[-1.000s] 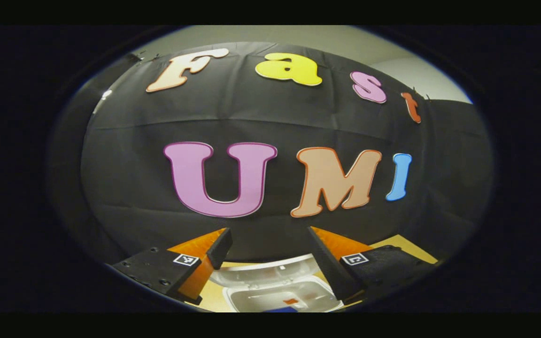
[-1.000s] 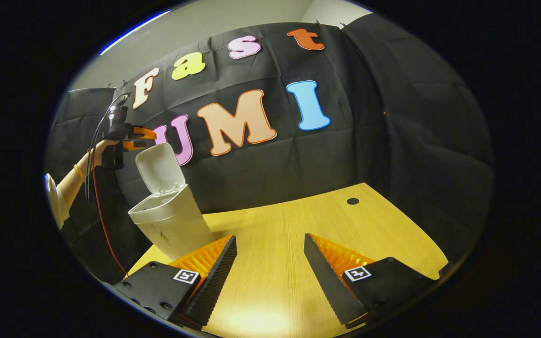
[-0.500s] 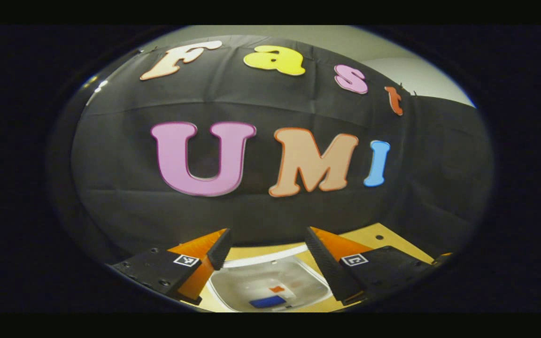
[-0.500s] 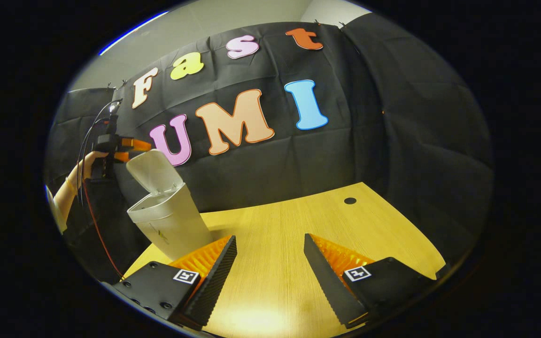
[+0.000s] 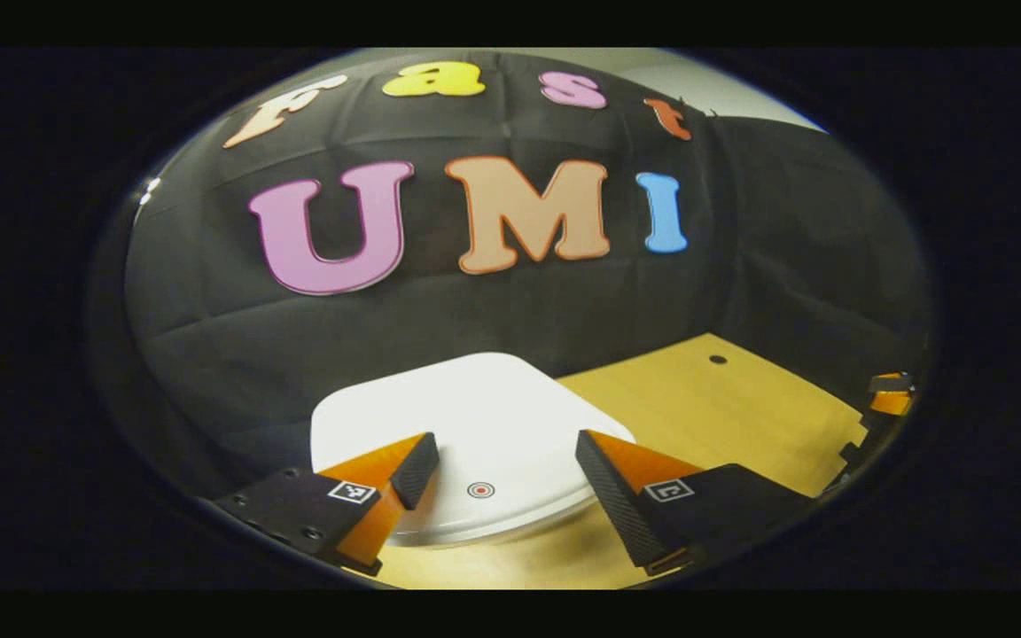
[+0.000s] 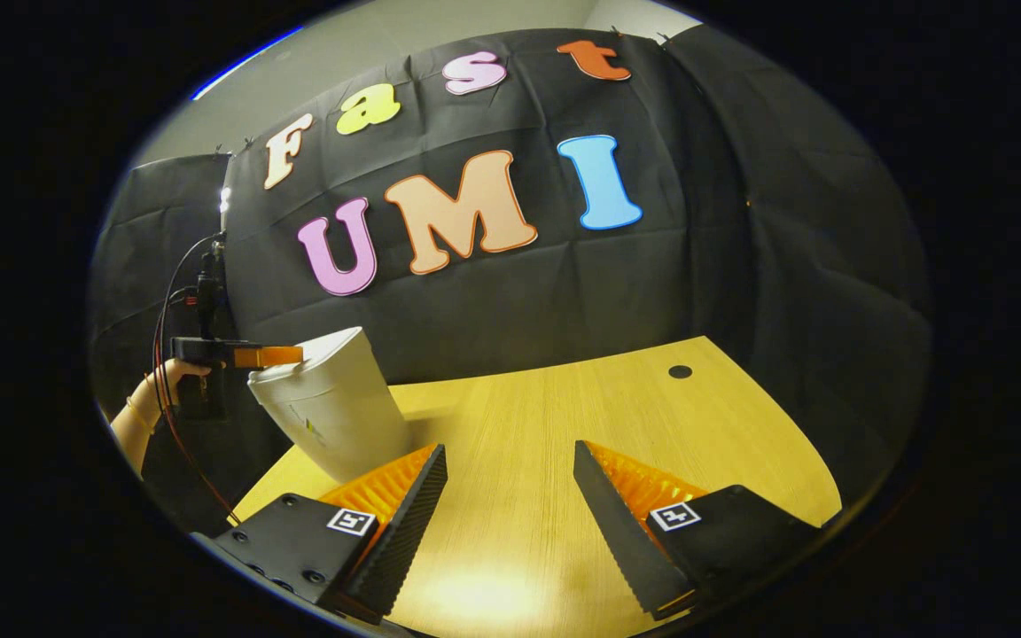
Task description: Press the lid of the desktop garbage bin to open it, pick up the crumpled paper on the desktop and throw it into the bin, then pick up the pop can on the desktop and drop it into the bin, and finally close the garbage bin lid.
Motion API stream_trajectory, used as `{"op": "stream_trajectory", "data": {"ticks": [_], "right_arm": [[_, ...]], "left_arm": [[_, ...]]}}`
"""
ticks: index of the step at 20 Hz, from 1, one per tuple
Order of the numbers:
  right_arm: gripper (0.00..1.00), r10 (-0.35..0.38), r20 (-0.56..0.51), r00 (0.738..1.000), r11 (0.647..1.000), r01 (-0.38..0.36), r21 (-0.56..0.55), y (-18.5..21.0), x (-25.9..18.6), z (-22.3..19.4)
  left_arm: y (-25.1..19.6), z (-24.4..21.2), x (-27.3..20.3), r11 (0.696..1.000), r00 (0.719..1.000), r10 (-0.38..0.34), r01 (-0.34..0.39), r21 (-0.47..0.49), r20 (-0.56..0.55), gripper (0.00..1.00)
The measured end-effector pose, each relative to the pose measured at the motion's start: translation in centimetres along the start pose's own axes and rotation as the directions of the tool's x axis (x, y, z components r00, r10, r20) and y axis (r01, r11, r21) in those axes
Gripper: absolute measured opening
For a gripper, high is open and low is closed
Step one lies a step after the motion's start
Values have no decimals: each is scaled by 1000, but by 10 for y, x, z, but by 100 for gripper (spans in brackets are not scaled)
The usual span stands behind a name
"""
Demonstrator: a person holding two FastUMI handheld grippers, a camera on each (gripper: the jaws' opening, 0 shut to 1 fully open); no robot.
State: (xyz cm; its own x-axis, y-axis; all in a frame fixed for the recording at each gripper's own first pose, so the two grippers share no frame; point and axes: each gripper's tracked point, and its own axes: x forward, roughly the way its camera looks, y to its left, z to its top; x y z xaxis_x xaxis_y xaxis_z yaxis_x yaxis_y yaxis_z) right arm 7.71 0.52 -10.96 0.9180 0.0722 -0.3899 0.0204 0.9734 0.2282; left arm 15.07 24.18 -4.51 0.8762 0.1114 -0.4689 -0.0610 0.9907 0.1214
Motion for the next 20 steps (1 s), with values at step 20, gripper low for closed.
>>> {"op": "stream_trajectory", "data": {"ticks": [20], "right_arm": [[96,26,-37,999,1000,-25,7,2,-2,-21]], "left_arm": [[5,7,-3,997,954,69,-54,-58,293,95]]}}
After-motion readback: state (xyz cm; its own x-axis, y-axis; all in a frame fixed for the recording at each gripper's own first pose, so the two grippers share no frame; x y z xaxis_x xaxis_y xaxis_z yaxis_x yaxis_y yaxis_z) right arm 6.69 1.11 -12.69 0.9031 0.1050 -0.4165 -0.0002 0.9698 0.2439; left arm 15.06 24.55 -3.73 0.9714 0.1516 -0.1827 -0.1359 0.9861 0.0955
